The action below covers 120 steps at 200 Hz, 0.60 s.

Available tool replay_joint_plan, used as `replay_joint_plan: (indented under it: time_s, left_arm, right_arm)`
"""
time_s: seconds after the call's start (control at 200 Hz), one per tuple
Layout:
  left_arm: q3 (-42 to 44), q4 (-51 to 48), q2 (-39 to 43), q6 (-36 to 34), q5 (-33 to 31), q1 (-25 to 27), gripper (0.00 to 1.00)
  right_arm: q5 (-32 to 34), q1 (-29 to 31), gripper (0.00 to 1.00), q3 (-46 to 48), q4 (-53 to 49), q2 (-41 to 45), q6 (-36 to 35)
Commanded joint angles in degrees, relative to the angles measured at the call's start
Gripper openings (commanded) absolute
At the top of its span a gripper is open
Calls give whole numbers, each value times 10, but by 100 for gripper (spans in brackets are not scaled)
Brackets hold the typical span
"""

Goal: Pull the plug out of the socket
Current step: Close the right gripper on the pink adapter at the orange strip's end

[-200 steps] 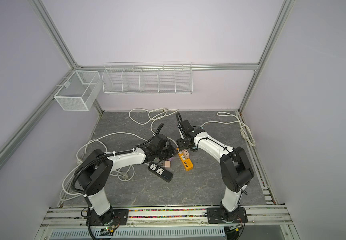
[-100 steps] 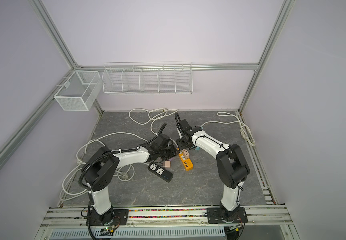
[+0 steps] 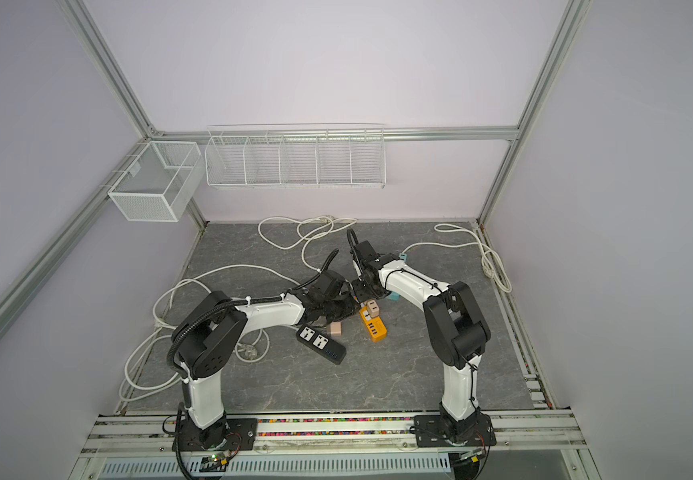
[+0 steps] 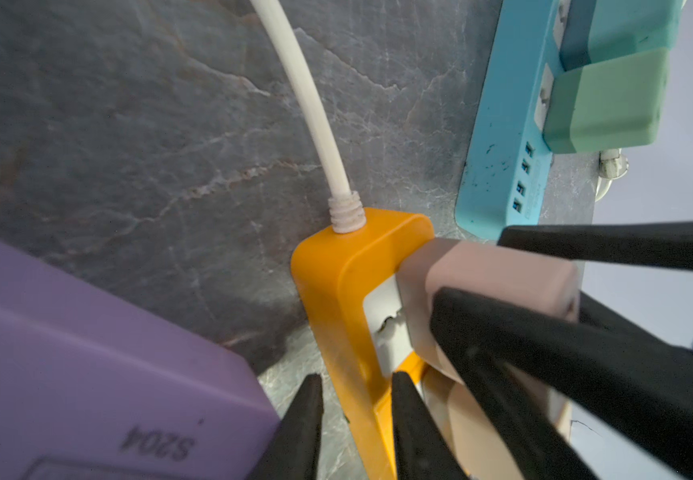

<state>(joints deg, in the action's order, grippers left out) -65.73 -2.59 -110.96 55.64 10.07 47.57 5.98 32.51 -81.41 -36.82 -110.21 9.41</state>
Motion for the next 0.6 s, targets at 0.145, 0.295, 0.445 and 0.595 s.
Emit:
replay_joint_plan:
  time_s: [0.145,0.295,0.445,0.595]
  left_arm:
    - [5,-39,-19,6,-33,4,28]
    - [14,-37,-19,11,-44,6,28]
    - [17,-42,-18,17,-51,11,27]
    - [25,-36,-19,24,-54,13,27]
  right_arm:
    - [-5,6,42,-10,-5,-20,-1]
    - [-5,9,38,-13,-6,-23,-7]
    - [3,11,35,-15,-14,-19,-11]
    - [-1,15,32,-22,-13,-17,-3]
